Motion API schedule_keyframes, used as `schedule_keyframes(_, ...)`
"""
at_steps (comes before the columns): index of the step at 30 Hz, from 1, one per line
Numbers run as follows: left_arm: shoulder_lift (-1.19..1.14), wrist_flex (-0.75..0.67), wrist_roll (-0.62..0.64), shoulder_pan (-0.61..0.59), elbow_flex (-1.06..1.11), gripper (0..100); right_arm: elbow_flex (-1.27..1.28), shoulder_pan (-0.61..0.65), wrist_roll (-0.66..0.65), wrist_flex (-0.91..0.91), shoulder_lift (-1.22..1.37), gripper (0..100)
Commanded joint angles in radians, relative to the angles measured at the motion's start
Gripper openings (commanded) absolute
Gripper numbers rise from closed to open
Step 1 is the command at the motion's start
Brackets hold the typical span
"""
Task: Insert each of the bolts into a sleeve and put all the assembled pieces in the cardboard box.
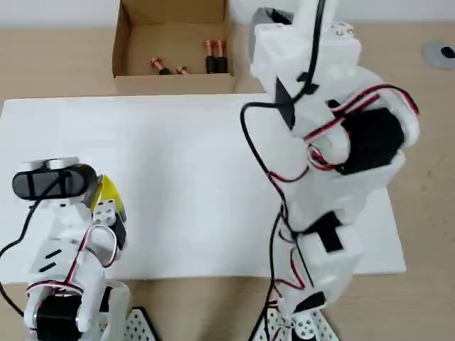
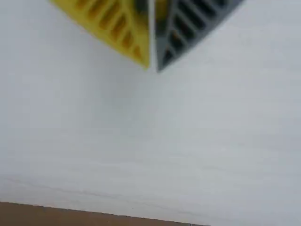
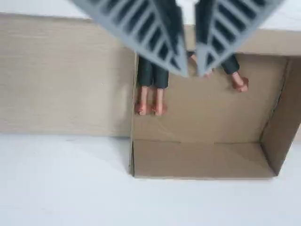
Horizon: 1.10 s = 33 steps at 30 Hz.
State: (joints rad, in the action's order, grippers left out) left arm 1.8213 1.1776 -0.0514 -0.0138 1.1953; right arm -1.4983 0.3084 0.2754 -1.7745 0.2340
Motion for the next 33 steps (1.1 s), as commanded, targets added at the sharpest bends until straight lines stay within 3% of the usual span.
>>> schedule_keyframes(1,-0.002,-0.015,-0.052,0.009,-0.003,0,0.236,-0.016,-0.011,-0.017,-0.154,0.9)
schedule_keyframes(14,-0.001,-0.023,-0.061,0.015,0.086,0,1.449,-0.019,-0.011,0.068,-0.811,0.9)
schedule_keyframes(30,0.001,-0.109,-0.055,0.009,0.249,1,2.425,-0.019,-0.018,0.522,-1.543,1.0)
schedule_keyframes(33,0.002,-0.104,-0.055,0.009,0.288,1,2.592,-0.019,-0.08,0.591,-1.692,1.0)
